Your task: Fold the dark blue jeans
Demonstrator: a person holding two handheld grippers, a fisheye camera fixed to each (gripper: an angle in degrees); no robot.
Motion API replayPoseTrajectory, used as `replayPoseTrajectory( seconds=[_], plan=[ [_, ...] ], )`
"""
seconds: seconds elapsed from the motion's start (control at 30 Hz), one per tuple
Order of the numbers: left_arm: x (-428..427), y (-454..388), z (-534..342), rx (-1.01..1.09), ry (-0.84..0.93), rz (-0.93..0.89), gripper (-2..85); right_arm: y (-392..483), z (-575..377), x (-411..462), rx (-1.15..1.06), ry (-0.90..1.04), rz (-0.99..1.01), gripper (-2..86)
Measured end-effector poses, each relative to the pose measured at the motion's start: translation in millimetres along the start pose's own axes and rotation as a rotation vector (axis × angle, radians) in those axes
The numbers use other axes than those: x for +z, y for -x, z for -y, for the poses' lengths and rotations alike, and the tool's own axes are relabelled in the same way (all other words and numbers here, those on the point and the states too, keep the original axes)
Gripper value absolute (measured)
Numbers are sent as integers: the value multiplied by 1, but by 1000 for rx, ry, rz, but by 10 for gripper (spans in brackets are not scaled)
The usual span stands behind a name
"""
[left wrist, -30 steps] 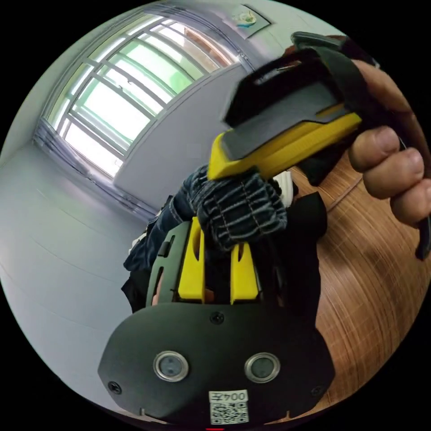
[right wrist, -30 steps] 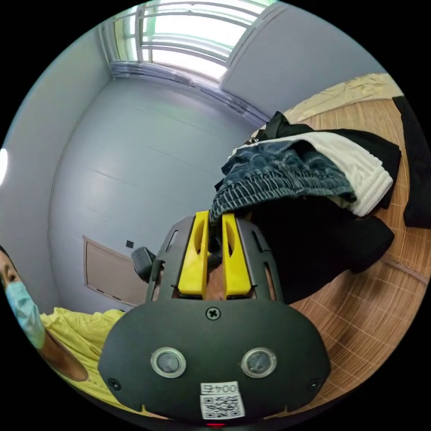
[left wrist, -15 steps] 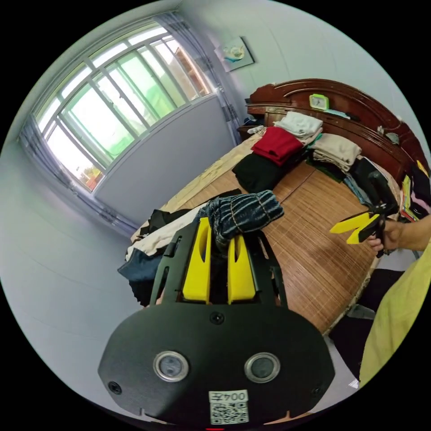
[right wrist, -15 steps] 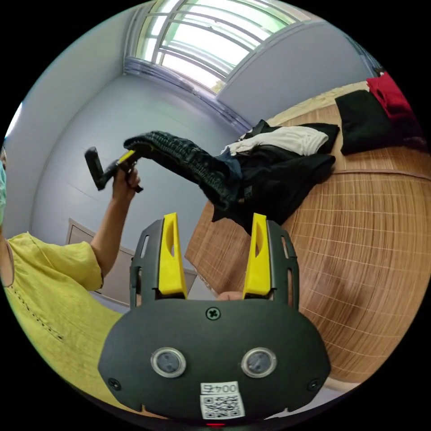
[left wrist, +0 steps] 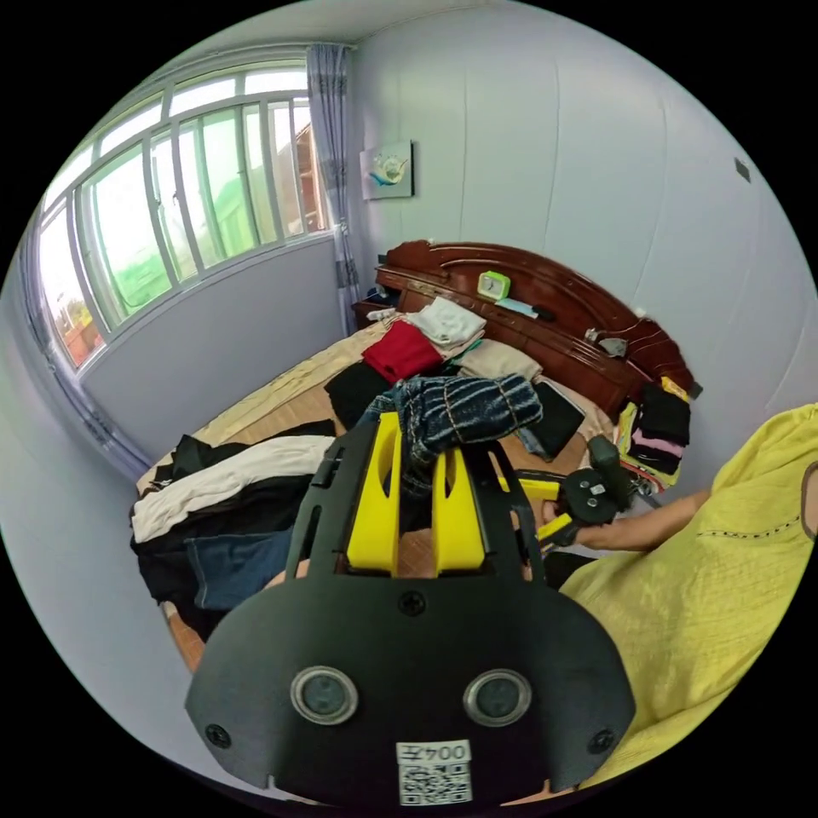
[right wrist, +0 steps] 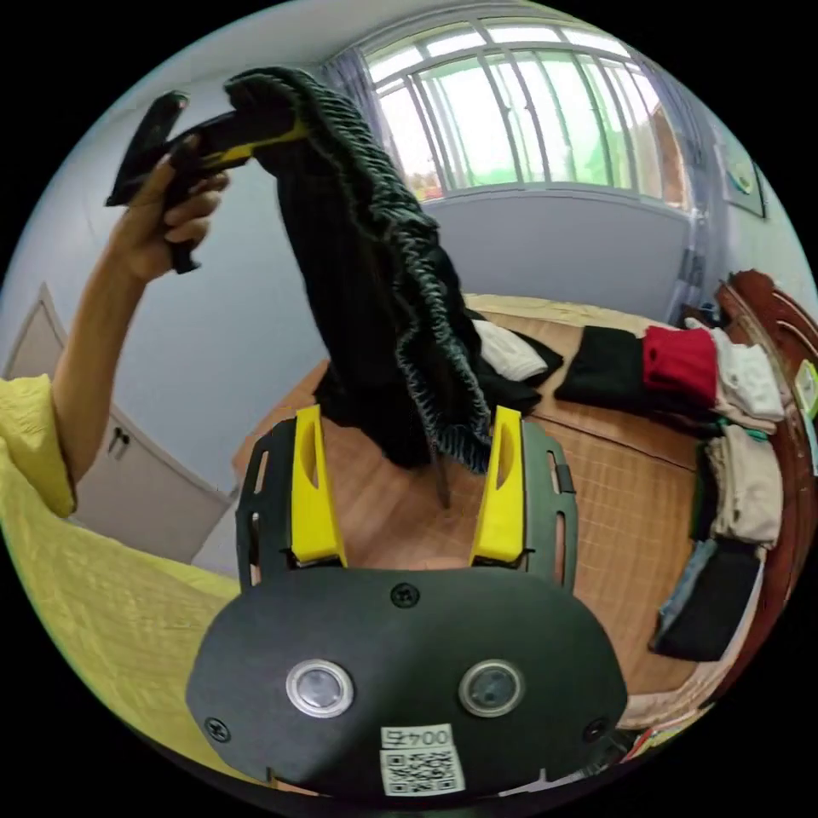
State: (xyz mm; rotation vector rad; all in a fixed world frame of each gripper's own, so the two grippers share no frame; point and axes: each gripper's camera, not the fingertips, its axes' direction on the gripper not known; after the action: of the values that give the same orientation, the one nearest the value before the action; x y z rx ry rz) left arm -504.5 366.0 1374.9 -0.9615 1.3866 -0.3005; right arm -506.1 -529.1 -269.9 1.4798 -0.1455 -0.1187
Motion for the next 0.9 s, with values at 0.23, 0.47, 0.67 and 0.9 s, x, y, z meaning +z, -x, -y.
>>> replayPoseTrajectory(
  seconds=[0.23, 0.47, 0.67, 0.9],
  plan=[
    [-49, -18, -42, 69, -69, -79, -1, 35, 0, 13, 33, 54, -96, 177],
    [-108, -20, -103, 39, -155, -159, -1, 60, -7, -38, 61, -90, 143, 60],
    [-163, -36, -156, -53, -320, -250, -1, 55, 16, -115, -34, -142, 260, 53],
    [-232, -54, -217, -164, -547, -260, 0, 63, 70, -188, -239, -272, 439, 50]
  ],
)
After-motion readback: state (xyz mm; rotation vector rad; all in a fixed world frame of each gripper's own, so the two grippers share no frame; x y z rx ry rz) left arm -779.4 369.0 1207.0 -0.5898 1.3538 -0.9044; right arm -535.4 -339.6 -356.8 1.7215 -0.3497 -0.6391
